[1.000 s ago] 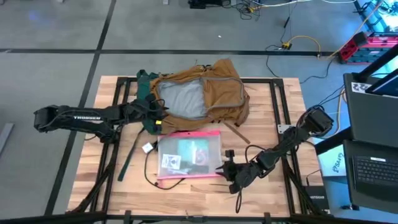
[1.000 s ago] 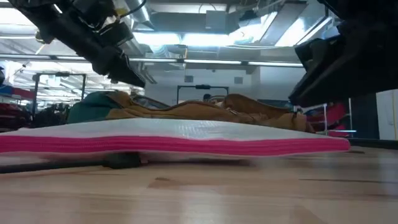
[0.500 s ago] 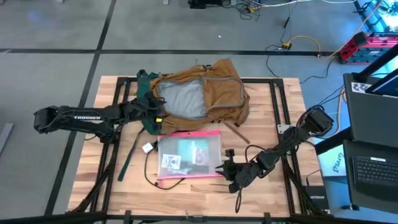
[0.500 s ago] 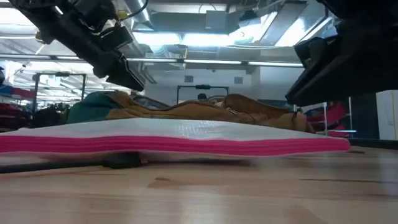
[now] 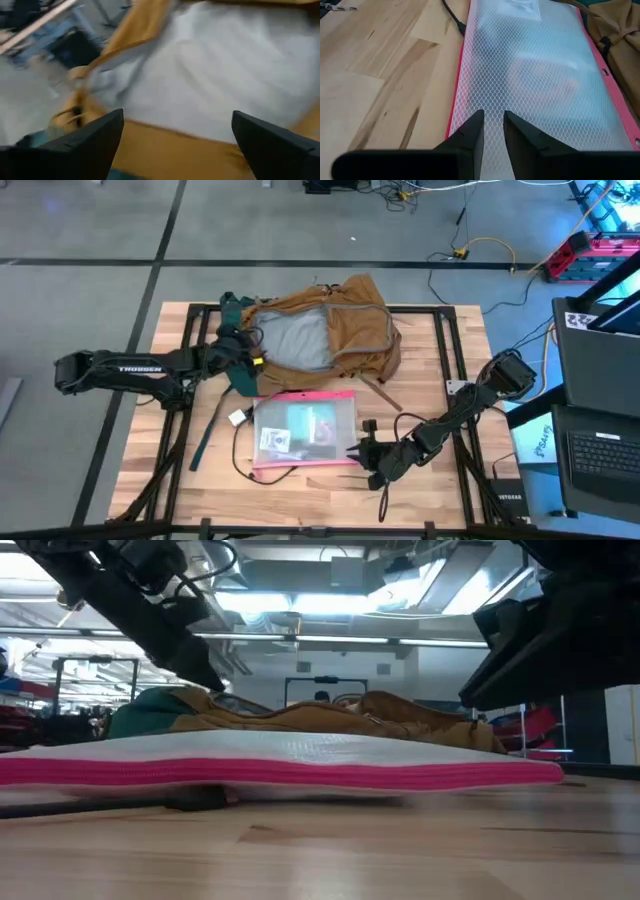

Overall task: Unpack backpack
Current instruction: Put the pink zipper pouch into the brown backpack

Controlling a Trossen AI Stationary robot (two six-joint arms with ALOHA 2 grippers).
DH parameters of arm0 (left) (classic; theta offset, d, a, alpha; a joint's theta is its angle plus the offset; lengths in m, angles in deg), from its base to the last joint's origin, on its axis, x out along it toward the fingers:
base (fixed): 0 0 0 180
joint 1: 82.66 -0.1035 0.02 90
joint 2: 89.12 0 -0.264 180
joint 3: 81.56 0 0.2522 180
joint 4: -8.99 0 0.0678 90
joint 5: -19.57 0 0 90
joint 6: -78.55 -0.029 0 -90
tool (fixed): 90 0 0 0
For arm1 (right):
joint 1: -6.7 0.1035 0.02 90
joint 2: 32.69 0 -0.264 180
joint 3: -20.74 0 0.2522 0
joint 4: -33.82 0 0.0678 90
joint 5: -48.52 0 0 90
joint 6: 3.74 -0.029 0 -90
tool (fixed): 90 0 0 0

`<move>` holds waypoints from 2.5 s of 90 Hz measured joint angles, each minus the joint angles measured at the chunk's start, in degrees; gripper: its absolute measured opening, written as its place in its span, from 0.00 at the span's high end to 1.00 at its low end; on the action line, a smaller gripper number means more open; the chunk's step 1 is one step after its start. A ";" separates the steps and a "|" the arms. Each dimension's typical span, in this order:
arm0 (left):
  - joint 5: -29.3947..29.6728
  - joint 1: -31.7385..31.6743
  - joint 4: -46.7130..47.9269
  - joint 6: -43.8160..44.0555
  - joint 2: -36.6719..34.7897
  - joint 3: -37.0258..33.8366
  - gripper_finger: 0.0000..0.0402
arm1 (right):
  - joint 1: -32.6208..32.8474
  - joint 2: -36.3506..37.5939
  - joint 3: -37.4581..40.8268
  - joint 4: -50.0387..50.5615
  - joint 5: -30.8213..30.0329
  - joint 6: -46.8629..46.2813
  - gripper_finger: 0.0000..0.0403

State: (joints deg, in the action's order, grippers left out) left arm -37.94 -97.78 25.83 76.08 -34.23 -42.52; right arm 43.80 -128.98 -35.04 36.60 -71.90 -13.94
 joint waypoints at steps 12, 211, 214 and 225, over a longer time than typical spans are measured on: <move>0.90 0.00 1.37 4.13 0.02 -0.72 0.12 | 0.00 0.00 0.02 0.02 -0.02 0.01 0.85; -16.17 -1.92 44.89 -7.38 41.18 37.72 0.12 | 0.00 -0.04 0.04 -4.83 -1.37 0.20 0.85; -16.22 -1.46 44.84 -7.38 41.19 37.70 0.12 | 0.00 -0.04 0.04 -5.65 -0.76 0.22 0.85; -16.76 0.41 44.56 -7.29 41.22 37.70 0.12 | 0.00 -0.04 0.04 -8.71 0.72 0.47 0.85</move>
State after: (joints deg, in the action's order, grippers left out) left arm -54.70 -97.37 70.40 68.80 7.00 -4.82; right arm 43.80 -129.02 -35.00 27.89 -71.18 -13.47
